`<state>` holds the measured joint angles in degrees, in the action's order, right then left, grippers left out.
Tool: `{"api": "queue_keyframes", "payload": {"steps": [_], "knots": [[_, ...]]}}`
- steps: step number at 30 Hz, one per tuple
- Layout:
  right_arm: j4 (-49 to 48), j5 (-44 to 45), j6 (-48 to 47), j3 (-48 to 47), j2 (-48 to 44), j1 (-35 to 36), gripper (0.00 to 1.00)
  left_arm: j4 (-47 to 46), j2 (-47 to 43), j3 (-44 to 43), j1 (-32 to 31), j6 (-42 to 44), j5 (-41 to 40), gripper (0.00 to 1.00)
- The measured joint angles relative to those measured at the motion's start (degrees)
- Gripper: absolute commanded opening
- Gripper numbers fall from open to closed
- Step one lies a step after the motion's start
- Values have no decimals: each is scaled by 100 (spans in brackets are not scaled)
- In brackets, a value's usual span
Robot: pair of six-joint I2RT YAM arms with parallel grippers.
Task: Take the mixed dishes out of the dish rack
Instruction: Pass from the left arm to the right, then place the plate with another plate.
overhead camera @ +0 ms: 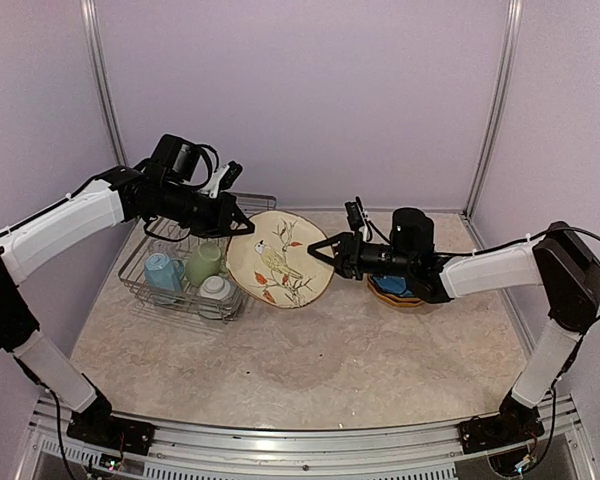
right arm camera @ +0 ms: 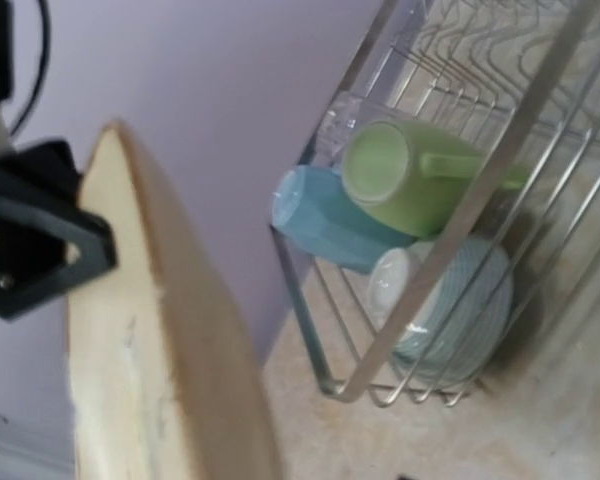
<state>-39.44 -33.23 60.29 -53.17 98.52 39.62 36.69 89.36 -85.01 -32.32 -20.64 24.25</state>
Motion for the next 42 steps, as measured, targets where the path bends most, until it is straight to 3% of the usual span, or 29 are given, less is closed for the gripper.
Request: {"api": "queue_keyframes", "payload": {"steps": [5, 7, 10, 12, 13, 14, 16, 25, 35, 42], "knots": [[-208, -31, 197, 15, 28, 2, 0, -2, 31, 0, 46, 17, -98, 0], [-219, 44, 365, 24, 48, -2, 0, 2, 46, -15, 79, 68, -48, 4], [-339, 31, 498, 35, 129, -9, 0, 157, 179, -181, 129, 59, 11, 43], [-365, -7, 479, 50, 181, -9, 0, 166, 328, -376, 240, -9, 243, 61], [-365, -33, 479, 76, 205, -11, 0, 131, 372, -437, 302, -61, 341, 79], [-363, -39, 470, 116, 223, -26, 0, 101, 391, -461, 356, -118, 433, 89], [-372, -61, 476, 240, 227, -79, 0, 31, 393, -457, 474, -184, 581, 95], [-210, -92, 455, 1108, -197, -935, 0, -13, 369, -452, 529, -170, 538, 99], [2006, 769, -699, 1390, -1991, -2621, 0, 328, 337, -557, 522, -68, -162, 99], [2953, 1045, -1093, 1381, -1961, -3469, 0, 507, 341, -669, 487, -26, -376, 99]]}}
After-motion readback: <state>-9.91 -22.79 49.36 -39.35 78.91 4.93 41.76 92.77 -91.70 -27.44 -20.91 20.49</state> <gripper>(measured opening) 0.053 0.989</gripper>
